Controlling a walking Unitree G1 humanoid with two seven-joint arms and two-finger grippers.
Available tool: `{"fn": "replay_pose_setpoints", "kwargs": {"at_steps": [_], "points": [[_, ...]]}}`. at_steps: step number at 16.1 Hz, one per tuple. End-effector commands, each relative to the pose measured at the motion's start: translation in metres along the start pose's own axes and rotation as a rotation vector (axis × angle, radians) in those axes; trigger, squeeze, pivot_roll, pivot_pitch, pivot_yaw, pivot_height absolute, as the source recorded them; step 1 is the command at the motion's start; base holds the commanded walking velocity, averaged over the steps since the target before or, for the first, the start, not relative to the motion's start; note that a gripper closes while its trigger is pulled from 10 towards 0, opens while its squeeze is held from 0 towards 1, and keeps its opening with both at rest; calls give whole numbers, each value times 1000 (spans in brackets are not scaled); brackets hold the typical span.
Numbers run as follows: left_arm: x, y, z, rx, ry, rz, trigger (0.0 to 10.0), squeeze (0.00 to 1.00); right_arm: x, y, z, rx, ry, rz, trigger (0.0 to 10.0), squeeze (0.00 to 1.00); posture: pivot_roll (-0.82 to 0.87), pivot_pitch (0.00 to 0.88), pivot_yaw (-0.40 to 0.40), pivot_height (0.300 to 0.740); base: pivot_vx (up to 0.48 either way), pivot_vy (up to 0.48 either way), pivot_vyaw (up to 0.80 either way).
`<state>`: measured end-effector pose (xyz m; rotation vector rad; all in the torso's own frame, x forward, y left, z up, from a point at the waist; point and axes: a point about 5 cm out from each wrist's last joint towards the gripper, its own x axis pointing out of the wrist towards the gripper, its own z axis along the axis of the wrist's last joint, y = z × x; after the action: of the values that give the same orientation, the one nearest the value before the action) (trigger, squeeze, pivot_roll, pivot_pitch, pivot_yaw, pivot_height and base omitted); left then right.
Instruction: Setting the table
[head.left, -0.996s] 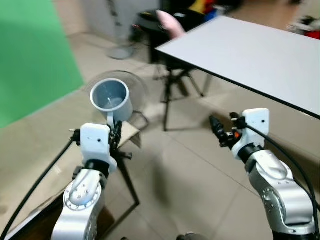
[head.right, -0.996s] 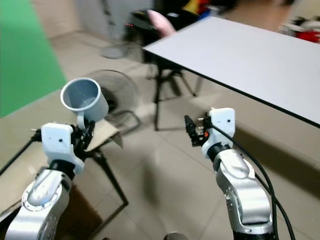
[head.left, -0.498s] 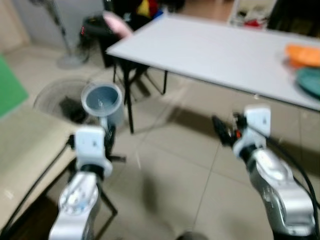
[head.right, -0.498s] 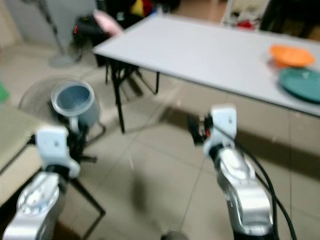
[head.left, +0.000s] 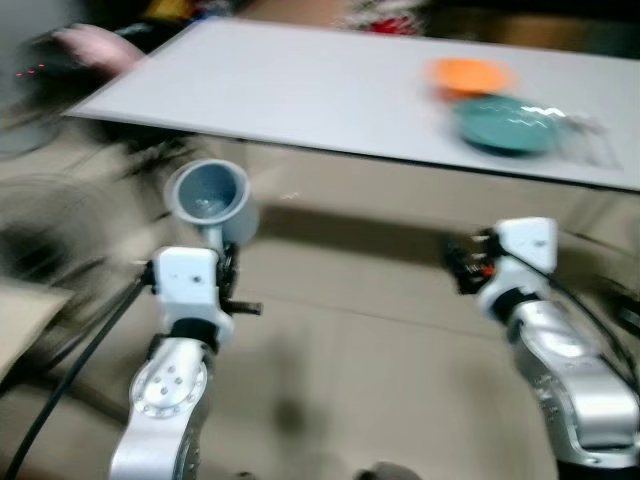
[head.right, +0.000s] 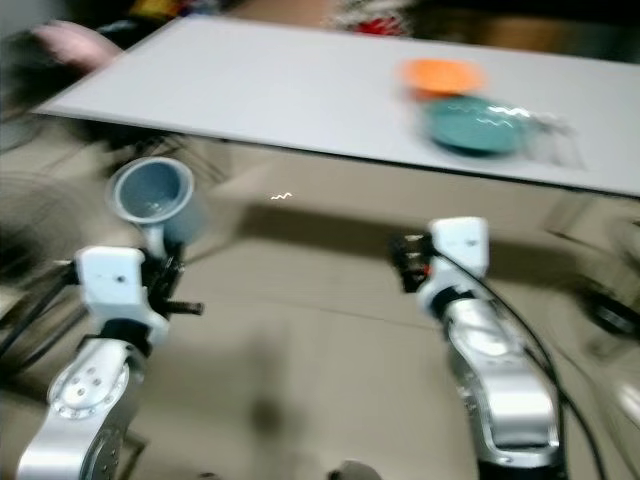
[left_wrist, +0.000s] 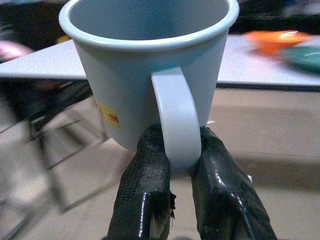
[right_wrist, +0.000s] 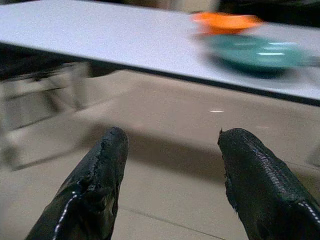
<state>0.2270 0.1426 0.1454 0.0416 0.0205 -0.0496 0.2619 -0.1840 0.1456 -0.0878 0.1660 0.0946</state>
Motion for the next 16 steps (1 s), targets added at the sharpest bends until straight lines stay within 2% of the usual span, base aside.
{"fn": "replay_pose_setpoints", "kwargs": {"at_steps": [1,4,5,8,11,16], "points": [[-2,7,4,24,-31,15,10000,0,0,6,2,-22,-15,11,10000,0,-111,19,38,740,0,0,0],[-3,5,6,32,-47,-11,10000,0,1,8,3,-10,-19,18,10000,0,-106,18,35,740,200,0,0],[-4,2,7,36,-46,-43,10000,0,3,10,7,28,-34,24,10000,0,-103,14,34,740,341,0,-638],[-14,-6,5,37,-39,-108,10000,0,5,10,10,36,-49,31,10000,0,-99,14,30,740,341,0,-775],[-20,-7,2,46,-26,-111,10000,0,4,12,10,20,-56,47,10000,0,-85,16,18,740,339,0,0],[-18,-1,5,68,-32,-107,10000,0,5,14,10,6,-74,52,10000,0,-84,5,32,740,359,0,0]]}}
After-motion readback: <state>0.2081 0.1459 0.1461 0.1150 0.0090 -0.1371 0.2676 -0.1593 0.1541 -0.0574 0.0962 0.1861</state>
